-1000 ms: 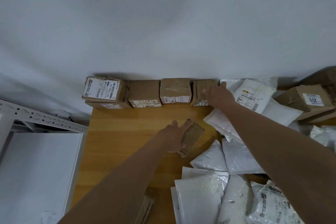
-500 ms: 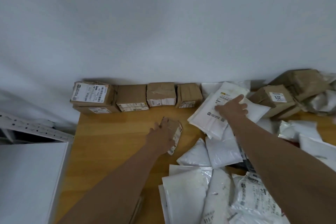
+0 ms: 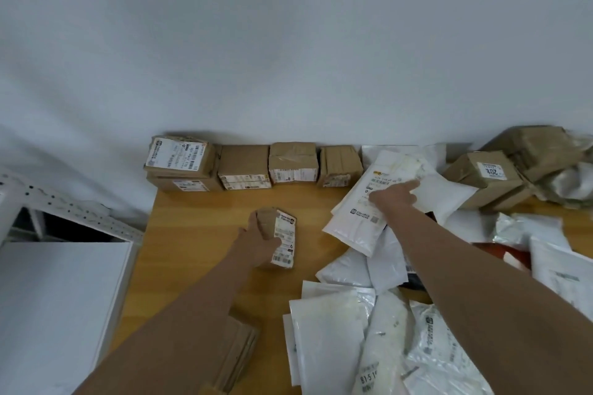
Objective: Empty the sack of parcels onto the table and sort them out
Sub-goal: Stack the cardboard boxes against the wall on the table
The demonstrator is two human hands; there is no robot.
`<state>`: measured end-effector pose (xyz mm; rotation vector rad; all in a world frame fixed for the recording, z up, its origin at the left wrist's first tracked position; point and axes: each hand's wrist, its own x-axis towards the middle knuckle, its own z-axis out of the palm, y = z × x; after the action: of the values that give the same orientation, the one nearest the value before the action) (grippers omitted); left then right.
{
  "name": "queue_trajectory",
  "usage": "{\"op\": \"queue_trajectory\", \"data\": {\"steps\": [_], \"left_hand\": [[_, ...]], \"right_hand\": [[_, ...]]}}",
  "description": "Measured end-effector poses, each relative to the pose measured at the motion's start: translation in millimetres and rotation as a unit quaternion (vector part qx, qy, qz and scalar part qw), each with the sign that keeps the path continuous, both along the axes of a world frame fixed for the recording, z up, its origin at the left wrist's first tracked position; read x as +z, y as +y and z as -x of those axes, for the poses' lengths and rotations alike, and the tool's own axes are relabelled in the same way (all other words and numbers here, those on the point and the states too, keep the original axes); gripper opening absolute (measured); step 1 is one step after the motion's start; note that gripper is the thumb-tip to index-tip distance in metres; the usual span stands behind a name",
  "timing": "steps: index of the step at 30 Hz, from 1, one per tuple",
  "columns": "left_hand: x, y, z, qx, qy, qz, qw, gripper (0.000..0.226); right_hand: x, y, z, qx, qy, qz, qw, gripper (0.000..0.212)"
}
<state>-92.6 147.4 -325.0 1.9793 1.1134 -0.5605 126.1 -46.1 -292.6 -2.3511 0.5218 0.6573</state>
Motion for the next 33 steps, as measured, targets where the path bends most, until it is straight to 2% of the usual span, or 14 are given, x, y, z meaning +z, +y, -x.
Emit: {"op": "queue_trajectory", "data": {"steps": [4, 7, 9, 11, 13, 14, 16, 18, 20, 22, 25, 27, 31, 33], "left_hand": [[-0.7, 3.2, 12.2, 0.034, -0.032, 0.055, 0.997, 0.096], [-1.8, 4.6, 22.7, 0.051, -0.02, 0.046, 0.997, 0.089], [-3.0, 6.1, 34.6, 0.04, -0.016, 0.018, 0.999, 0.085], [-9.0, 11.1, 50.4, 0.033, -0.02, -0.016, 0.999, 0.081], [-10.4, 18.5, 67.0, 0.029, -0.014, -0.037, 0.999, 0.077], [-9.1, 21.5, 75.7, 0.02, -0.007, -0.046, 0.999, 0.075], [-0.3, 22.7, 91.3, -0.001, 0.013, -0.053, 0.999, 0.082], [16.2, 19.2, 108.8, -0.047, 0.024, -0.029, 0.998, 0.095], [25.1, 15.2, 126.2, -0.1, 0.057, 0.023, 0.993, 0.107], [13.6, 18.5, 146.8, -0.128, 0.114, 0.058, 0.983, 0.125], [-10.4, 29.4, 172.0, -0.138, 0.158, 0.06, 0.976, 0.133], [-12.7, 33.5, 178.4, -0.113, 0.124, 0.052, 0.984, 0.135], [-16.2, 47.8, 175.2, -0.027, 0.065, -0.01, 0.997, 0.137], [-17.4, 54.4, 174.1, 0.022, 0.048, -0.033, 0.998, 0.133]], "right_hand": [[7.9, 2.6, 14.0, 0.065, -0.029, 0.025, 0.997, 0.116], [12.9, 1.9, 35.0, 0.152, -0.058, 0.102, 0.981, 0.112], [14.7, -1.1, 55.4, 0.238, -0.152, 0.188, 0.941, 0.1], [15.0, -0.1, 77.5, 0.315, -0.282, 0.237, 0.875, 0.083], [14.1, 10.3, 103.1, 0.38, -0.346, 0.219, 0.829, 0.066], [13.5, 19.0, 119.4, 0.411, -0.346, 0.203, 0.819, 0.057], [5.6, 37.1, 155.6, 0.464, -0.288, 0.17, 0.82, 0.041], [-2.5, 54.5, 193.0, 0.482, -0.165, 0.116, 0.853, 0.038], [-8.4, 67.6, 225.4, 0.452, -0.029, 0.081, 0.888, 0.046], [-12.0, 73.7, 252.5, 0.424, 0.073, 0.063, 0.901, 0.058], [-27.0, 77.8, 282.6, 0.342, 0.22, 0.008, 0.914, 0.064], [-38.6, 81.9, 294.7, 0.262, 0.245, -0.063, 0.932, 0.065], [-54.6, 99.2, 301.1, 0.191, 0.171, -0.202, 0.945, 0.027], [-63.5, 105.2, 298.7, 0.164, 0.184, -0.247, 0.937, 0.038]]}}
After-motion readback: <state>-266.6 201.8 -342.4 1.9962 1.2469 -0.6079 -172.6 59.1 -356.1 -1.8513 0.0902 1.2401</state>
